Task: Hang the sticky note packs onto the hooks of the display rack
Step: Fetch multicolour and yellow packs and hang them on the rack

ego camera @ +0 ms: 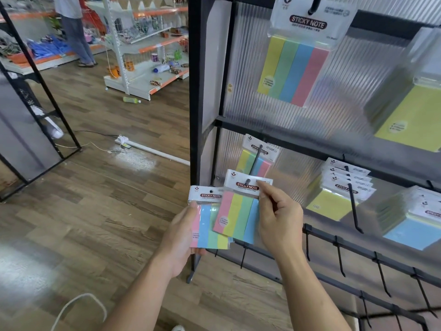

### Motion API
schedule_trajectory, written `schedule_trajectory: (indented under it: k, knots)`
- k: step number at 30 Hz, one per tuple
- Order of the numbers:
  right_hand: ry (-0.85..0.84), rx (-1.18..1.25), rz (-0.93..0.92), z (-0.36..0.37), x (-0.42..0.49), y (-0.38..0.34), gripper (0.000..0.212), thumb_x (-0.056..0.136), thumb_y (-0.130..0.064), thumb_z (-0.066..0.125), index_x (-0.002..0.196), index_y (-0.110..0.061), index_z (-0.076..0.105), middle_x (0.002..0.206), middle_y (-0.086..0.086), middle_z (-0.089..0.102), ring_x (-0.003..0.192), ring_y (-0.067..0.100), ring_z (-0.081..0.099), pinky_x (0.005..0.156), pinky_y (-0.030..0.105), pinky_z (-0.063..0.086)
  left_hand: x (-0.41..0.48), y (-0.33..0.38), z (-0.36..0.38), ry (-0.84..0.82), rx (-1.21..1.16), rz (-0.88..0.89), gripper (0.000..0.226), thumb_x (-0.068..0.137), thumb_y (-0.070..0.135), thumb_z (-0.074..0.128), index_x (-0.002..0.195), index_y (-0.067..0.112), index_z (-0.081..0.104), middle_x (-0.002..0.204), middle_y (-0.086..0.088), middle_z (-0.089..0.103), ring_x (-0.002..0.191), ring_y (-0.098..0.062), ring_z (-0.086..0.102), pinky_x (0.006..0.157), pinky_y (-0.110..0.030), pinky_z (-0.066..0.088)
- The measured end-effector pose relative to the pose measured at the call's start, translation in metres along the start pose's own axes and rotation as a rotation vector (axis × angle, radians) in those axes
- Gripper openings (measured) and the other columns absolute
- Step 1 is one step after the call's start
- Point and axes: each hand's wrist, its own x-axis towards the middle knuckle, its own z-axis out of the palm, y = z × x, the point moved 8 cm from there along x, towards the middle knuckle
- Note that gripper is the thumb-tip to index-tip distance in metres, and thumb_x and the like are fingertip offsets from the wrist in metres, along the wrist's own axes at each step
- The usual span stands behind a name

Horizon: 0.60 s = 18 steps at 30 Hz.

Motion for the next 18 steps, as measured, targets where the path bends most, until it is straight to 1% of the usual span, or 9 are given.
schedule_trajectory:
  k: [2, 3, 5, 7, 10, 13, 15, 18]
  knots:
    - [0.005, -0.063, -0.027, 0.001, 0.007, -0.001, 0.026, 0.096, -0.006, 0.051, 0.114, -0.014, 0.069, 0.091, -0.028, 0.058, 0.085, -0.018, 0.056, 0.069, 0.002, 0.042, 0.004, 0.0, -0.004, 0.027, -0.003, -0.004, 0.039, 0.101, 0.047, 0.037, 0.112, 0.022, 0.065, 0.077, -0.004, 0.073, 0.053, -0.012, 0.063, 0.043, -0.026, 0.041]
    - [0.02, -0.093, -0.046, 0.0, 0.011, -0.002, 0.027, 0.096, -0.004, 0.051, 0.114, -0.012, 0.069, 0.09, -0.025, 0.059, 0.084, -0.017, 0.056, 0.071, -0.001, 0.039, 0.005, 0.001, -0.006, 0.037, -0.005, -0.005, 0.038, 0.101, 0.047, 0.037, 0.112, 0.022, 0.065, 0.078, -0.004, 0.073, 0.053, -0.012, 0.063, 0.043, -0.026, 0.041]
    - [0.068, -0.167, -0.097, -0.003, 0.02, -0.005, 0.029, 0.093, 0.002, 0.051, 0.112, -0.01, 0.07, 0.091, -0.016, 0.06, 0.078, -0.008, 0.057, 0.073, -0.004, 0.035, 0.008, 0.002, -0.009, 0.046, -0.008, -0.006, 0.038, 0.101, 0.047, 0.038, 0.113, 0.023, 0.065, 0.081, -0.005, 0.073, 0.056, -0.013, 0.063, 0.043, -0.026, 0.042]
    - [0.103, -0.236, -0.134, -0.004, 0.029, -0.006, 0.031, 0.09, 0.005, 0.051, 0.109, -0.01, 0.071, 0.092, -0.008, 0.061, 0.082, 0.002, 0.055, 0.074, -0.003, 0.034, 0.009, 0.004, -0.011, 0.047, -0.008, -0.007, 0.038, 0.101, 0.047, 0.038, 0.114, 0.024, 0.065, 0.085, -0.007, 0.072, 0.059, -0.015, 0.063, 0.042, -0.026, 0.042]
    - [0.123, -0.269, -0.119, 0.0, 0.043, -0.001, 0.032, 0.088, 0.008, 0.05, 0.107, -0.008, 0.072, 0.097, 0.004, 0.068, 0.086, 0.01, 0.056, 0.075, 0.008, 0.035, 0.013, 0.01, -0.012, 0.037, -0.001, 0.0, 0.038, 0.101, 0.048, 0.038, 0.114, 0.024, 0.065, 0.087, -0.007, 0.073, 0.059, -0.015, 0.064, 0.042, -0.026, 0.043]
    - [0.11, -0.297, -0.072, 0.005, 0.057, 0.005, 0.032, 0.092, 0.004, 0.047, 0.113, -0.008, 0.069, 0.105, 0.009, 0.068, 0.089, 0.013, 0.057, 0.078, 0.011, 0.034, 0.018, 0.015, -0.013, 0.024, 0.01, 0.013, 0.039, 0.101, 0.049, 0.038, 0.116, 0.024, 0.065, 0.088, -0.007, 0.073, 0.063, -0.017, 0.064, 0.044, -0.026, 0.043]
    - [0.093, -0.324, -0.046, 0.008, 0.067, 0.008, 0.032, 0.095, 0.0, 0.045, 0.119, -0.008, 0.066, 0.111, 0.009, 0.066, 0.095, 0.015, 0.057, 0.084, 0.014, 0.036, 0.02, 0.02, -0.012, 0.015, 0.018, 0.023, 0.039, 0.1, 0.049, 0.038, 0.114, 0.024, 0.065, 0.086, -0.006, 0.074, 0.066, -0.018, 0.064, 0.044, -0.026, 0.043]
    - [0.068, -0.335, 0.0, 0.01, 0.076, 0.013, 0.034, 0.097, -0.005, 0.044, 0.126, -0.012, 0.061, 0.111, 0.007, 0.062, 0.101, 0.018, 0.057, 0.093, 0.031, 0.047, 0.024, 0.024, -0.009, -0.006, 0.031, 0.029, 0.037, 0.101, 0.048, 0.038, 0.113, 0.026, 0.065, 0.087, -0.006, 0.073, 0.066, -0.018, 0.064, 0.045, -0.026, 0.043]
